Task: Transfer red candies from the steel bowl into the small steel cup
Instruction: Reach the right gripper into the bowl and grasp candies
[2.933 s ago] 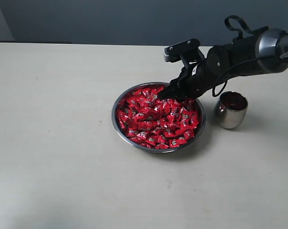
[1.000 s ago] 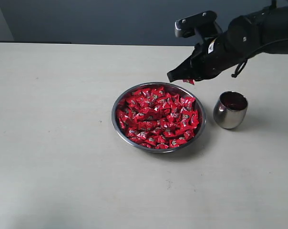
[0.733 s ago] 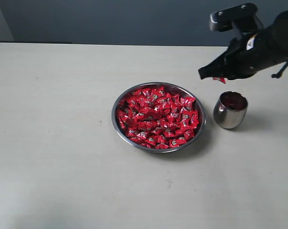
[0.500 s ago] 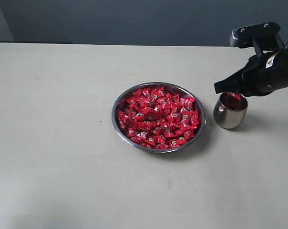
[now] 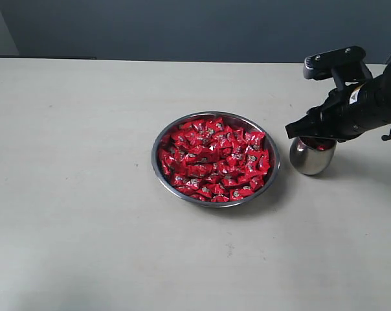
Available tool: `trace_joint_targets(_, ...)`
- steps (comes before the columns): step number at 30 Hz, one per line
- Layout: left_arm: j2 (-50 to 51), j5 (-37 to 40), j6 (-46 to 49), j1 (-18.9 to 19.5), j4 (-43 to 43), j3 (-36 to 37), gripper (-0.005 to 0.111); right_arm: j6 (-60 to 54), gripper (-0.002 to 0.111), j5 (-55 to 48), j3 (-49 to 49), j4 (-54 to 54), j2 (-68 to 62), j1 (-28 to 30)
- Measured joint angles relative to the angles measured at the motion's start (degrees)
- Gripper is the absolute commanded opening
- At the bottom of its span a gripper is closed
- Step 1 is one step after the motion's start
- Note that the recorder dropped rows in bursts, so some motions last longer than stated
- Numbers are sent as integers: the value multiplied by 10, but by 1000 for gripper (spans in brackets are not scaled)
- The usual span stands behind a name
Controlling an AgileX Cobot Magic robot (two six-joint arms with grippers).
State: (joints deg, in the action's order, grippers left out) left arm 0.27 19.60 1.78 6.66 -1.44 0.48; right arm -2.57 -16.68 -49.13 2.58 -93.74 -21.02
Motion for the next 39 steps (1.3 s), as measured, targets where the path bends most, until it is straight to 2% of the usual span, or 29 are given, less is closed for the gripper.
trace_joint_targets(7, 0, 0, 0, 0, 0, 0, 0, 0, 33, 3, -10, -19, 27, -20)
trace_joint_targets(12, 0, 0, 0, 0, 0, 0, 0, -11, 34, 1, -24, -30, 22, -97)
trace_joint_targets(17, 0, 0, 0, 0, 0, 0, 0, -37, 45, -17, -63, -50, -14, -180)
trace_joint_targets(24, 0, 0, 0, 0, 0, 0, 0, -71, 45, -54, -127, -62, -96, -248)
trace_joint_targets(29, 0, 0, 0, 0, 0, 0, 0, -77, 45, -58, -153, -62, -141, -269)
trace_joint_targets(37, 0, 0, 0, 0, 0, 0, 0, -77, 44, -62, -169, -62, -190, -269)
trace_joint_targets(39, 0, 0, 0, 0, 0, 0, 0, -77, 39, -58, -169, -56, -198, -269)
